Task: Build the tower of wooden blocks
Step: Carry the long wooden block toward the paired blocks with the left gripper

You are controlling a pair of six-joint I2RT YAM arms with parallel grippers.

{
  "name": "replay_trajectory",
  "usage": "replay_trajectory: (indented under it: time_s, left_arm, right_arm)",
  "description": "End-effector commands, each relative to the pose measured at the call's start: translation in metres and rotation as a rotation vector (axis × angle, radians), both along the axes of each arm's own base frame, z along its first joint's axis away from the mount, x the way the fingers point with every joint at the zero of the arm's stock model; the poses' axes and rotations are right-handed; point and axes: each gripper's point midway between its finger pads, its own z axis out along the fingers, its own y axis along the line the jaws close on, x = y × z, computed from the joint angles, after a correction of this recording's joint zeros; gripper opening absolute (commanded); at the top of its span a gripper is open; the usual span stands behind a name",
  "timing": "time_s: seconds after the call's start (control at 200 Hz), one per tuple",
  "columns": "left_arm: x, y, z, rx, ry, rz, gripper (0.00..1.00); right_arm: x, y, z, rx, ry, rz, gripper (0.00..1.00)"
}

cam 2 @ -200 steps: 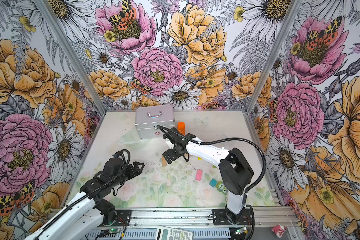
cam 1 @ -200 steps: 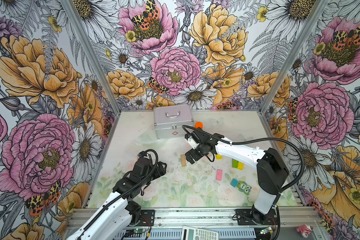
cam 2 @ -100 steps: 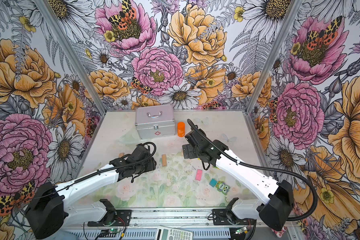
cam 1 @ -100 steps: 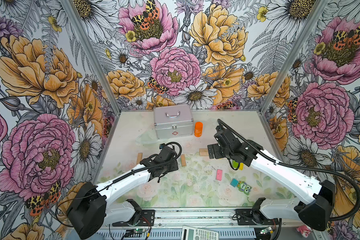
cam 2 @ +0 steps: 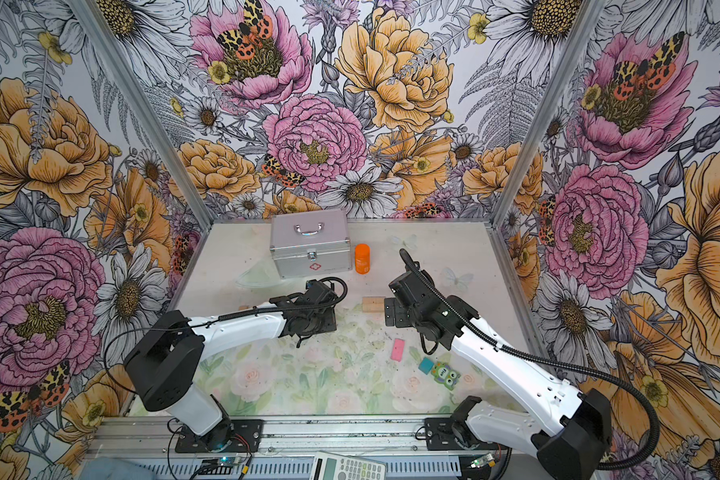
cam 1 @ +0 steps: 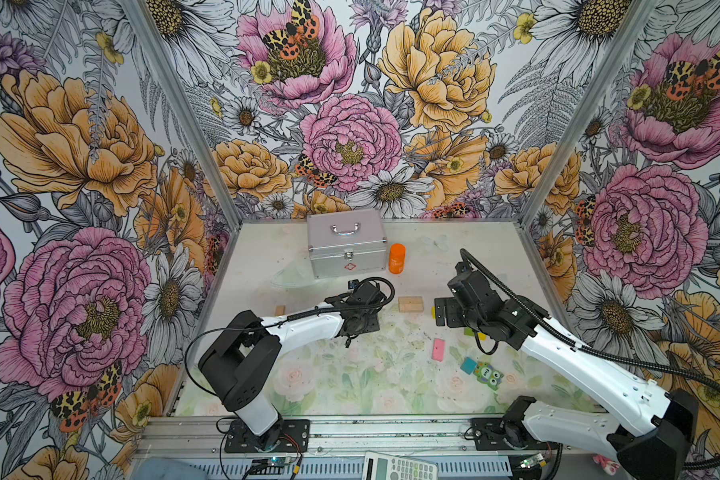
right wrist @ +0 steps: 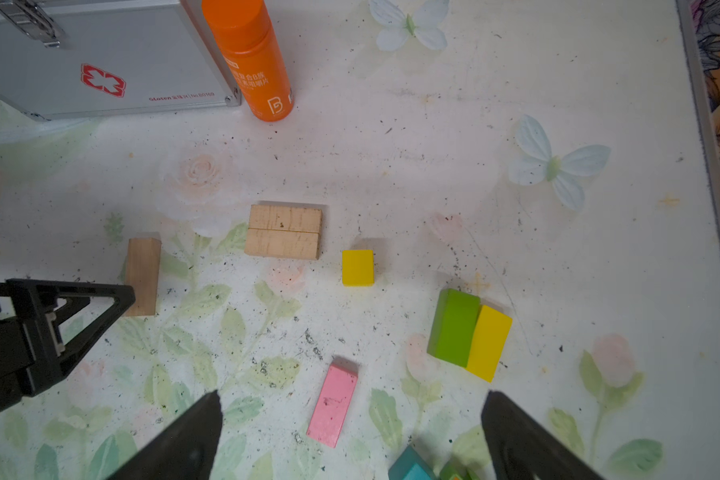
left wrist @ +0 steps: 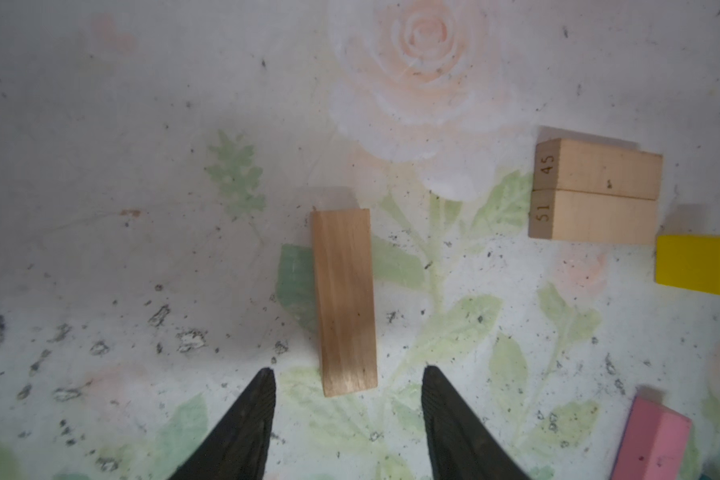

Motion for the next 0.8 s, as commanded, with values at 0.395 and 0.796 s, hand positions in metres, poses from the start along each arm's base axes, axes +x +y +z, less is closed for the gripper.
replay_trajectory:
  time_s: [0.395, 0.796]
  left_arm:
    - [0.02, -0.006, -0.008, 0.034, 0.001, 0.008, 0.56]
    - [0.021, -0.005, -0.013, 0.048, 0.009, 0.005, 0.54]
  right_arm:
    - [-0.007, -0.007, 0.002, 0.045, -0.007, -0.007, 1.0]
    - [-0.009, -0.001, -0.001, 0.075, 0.001, 0.023, 1.0]
